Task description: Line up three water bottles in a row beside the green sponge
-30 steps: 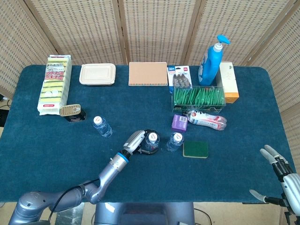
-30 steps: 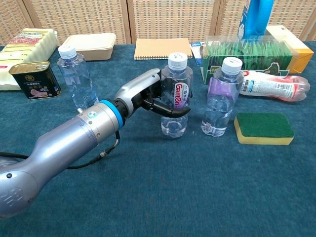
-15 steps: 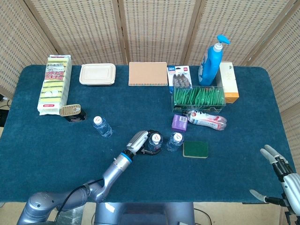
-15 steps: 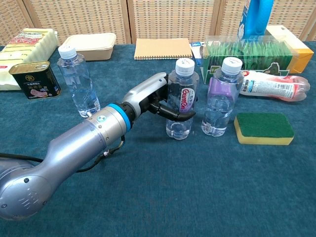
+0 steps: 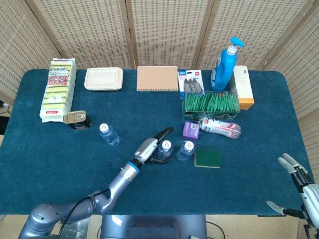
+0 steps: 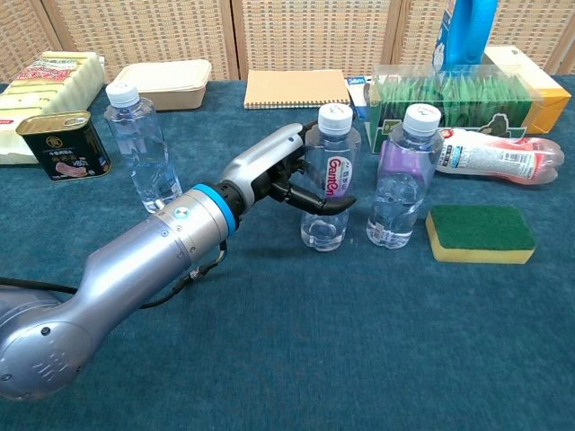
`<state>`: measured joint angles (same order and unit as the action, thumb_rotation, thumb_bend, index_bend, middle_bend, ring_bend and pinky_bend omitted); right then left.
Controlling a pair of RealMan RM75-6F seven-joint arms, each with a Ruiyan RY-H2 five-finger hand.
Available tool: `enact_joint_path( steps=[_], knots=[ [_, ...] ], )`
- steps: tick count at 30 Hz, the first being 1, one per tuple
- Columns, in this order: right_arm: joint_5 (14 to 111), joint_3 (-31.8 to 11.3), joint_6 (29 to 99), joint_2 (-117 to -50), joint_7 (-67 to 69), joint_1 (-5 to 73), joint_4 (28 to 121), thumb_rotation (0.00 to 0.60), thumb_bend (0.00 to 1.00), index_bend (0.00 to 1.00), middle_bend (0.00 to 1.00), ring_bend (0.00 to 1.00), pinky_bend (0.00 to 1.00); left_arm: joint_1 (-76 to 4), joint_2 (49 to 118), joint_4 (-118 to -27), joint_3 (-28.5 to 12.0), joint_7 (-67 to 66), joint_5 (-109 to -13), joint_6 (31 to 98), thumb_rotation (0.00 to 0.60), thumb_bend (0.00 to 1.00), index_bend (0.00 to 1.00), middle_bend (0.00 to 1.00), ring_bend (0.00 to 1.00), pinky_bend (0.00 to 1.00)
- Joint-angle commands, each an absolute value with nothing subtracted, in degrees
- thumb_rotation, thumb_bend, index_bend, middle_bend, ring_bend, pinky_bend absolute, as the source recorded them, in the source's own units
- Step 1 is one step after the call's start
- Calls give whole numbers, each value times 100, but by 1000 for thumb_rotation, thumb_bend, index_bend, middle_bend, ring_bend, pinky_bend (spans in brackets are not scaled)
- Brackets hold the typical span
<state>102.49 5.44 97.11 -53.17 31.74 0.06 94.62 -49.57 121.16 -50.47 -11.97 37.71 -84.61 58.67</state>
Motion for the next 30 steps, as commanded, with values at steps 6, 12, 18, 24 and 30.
enact_joint_path(
  steps=[6, 12, 18, 24, 30],
  knots=[
    [10256, 539, 9749, -5314, 3170, -17, 9453, 600, 0, 50, 0, 0, 7, -4781, 11995, -5194, -1095, 3927, -8512, 6118, 600, 196, 0, 0, 0, 219],
    [10286, 544, 9759, -5304, 3144, -24, 9471, 600, 0, 50, 0, 0, 7, -4508, 11733, -5532, -961, 4052, -8645, 6557, 600, 179, 0, 0, 0, 177],
    [10339, 550, 9787, -5317, 3022, -45, 9501, 600, 0, 50, 0, 0, 7, -4302, 11143, -6232, -1007, 3837, -8700, 6918, 600, 178, 0, 0, 0, 168],
    [10387, 570, 9754, -5336, 2893, -48, 9563, 600, 0, 50, 0, 0, 2, -4179, 10283, -7425, -1095, 3565, -8705, 6986, 600, 178, 0, 0, 0, 128],
    [10477, 603, 9791, -5334, 2846, -68, 9605, 600, 0, 50, 0, 0, 2, -3971, 9026, -8993, -1235, 2656, -8517, 6965, 600, 144, 0, 0, 0, 5]
  ],
)
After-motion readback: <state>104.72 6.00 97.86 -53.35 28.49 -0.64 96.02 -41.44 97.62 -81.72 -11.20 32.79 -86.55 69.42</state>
